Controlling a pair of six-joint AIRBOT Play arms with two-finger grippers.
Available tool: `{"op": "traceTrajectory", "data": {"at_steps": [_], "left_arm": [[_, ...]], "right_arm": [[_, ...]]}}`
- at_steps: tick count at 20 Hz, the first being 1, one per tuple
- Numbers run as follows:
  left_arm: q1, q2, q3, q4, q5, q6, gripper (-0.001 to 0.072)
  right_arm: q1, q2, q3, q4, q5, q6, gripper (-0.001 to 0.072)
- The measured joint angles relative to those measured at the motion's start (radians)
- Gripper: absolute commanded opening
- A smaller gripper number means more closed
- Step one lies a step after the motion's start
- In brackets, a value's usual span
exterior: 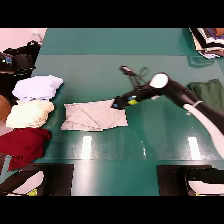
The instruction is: Fold the shirts.
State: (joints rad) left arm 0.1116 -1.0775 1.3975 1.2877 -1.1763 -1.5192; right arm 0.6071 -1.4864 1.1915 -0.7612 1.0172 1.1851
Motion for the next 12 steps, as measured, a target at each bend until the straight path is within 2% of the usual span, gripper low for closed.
{"op": "traceTrajectory", "data": {"at_steps": [5, 10, 11, 12], "left_arm": [[0.0, -0.004, -0.006, -0.05, 0.0, 0.0, 0.0021], [0.0, -0.005, -0.008, -0.068, 0.013, 0.006, 0.0021], [0.0, -0.005, -0.008, -0.068, 0.013, 0.008, 0.0021], [0.0, -0.005, -0.008, -0.069, 0.014, 0.013, 0.0021]], "right_arm": [[-0.183, 0.006, -0.183, 0.075, 0.016, 0.008, 0.0659], [-0.147, -0.134, -0.108, 0.16, 0.054, 0.008, 0.0656], [-0.122, -0.169, -0.075, 0.184, 0.061, 0.008, 0.0593], [-0.095, -0.203, -0.043, 0.2, 0.063, 0.008, 0.0455]]}}
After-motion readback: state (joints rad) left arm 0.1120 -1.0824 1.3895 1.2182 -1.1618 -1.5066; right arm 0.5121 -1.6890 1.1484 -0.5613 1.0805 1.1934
